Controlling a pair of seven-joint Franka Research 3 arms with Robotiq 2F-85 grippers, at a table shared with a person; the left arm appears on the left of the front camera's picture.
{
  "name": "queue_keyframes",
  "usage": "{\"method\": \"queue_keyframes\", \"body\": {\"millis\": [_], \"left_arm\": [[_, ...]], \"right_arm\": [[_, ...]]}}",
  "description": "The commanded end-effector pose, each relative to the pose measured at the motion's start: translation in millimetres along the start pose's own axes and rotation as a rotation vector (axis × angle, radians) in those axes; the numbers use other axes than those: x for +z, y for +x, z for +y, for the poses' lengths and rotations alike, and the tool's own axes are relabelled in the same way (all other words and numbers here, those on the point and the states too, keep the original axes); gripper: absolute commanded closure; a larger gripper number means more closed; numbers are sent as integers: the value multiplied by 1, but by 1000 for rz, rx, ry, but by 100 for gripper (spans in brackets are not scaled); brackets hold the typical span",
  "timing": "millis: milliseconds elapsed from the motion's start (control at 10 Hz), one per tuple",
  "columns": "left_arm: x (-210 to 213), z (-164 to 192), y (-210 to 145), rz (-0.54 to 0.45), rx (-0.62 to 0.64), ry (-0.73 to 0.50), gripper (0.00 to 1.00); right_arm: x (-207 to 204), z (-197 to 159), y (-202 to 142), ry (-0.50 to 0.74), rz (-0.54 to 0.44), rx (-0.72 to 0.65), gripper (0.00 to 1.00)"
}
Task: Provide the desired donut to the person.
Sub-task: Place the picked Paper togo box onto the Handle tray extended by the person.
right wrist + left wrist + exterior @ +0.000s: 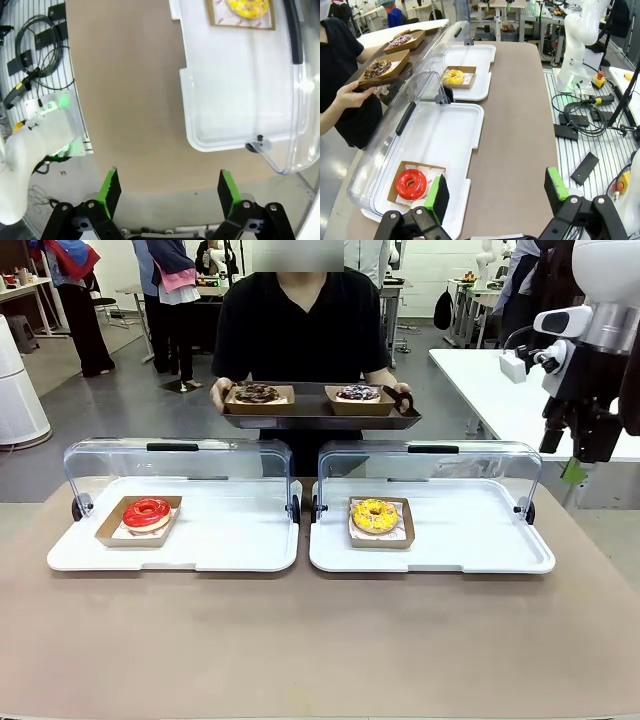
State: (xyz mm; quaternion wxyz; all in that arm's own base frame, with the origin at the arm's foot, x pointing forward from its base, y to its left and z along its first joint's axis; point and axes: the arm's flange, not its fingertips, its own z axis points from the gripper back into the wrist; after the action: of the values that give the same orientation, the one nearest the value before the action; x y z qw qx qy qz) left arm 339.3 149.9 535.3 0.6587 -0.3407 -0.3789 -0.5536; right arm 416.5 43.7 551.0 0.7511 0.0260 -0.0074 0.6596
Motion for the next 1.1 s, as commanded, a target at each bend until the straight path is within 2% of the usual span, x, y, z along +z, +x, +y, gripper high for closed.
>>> {"method": "queue_keyframes", "body": {"millis": [0,100,1000], "left_arm": [[1,-1,2,-6,6,0,0],[1,-1,2,-6,6,0,0],[1,-1,2,-6,6,0,0]], "right_arm": [[-8,-16,8,-74,18,-71,0],[0,0,0,0,0,0,0],[0,0,0,0,0,0,0]]}}
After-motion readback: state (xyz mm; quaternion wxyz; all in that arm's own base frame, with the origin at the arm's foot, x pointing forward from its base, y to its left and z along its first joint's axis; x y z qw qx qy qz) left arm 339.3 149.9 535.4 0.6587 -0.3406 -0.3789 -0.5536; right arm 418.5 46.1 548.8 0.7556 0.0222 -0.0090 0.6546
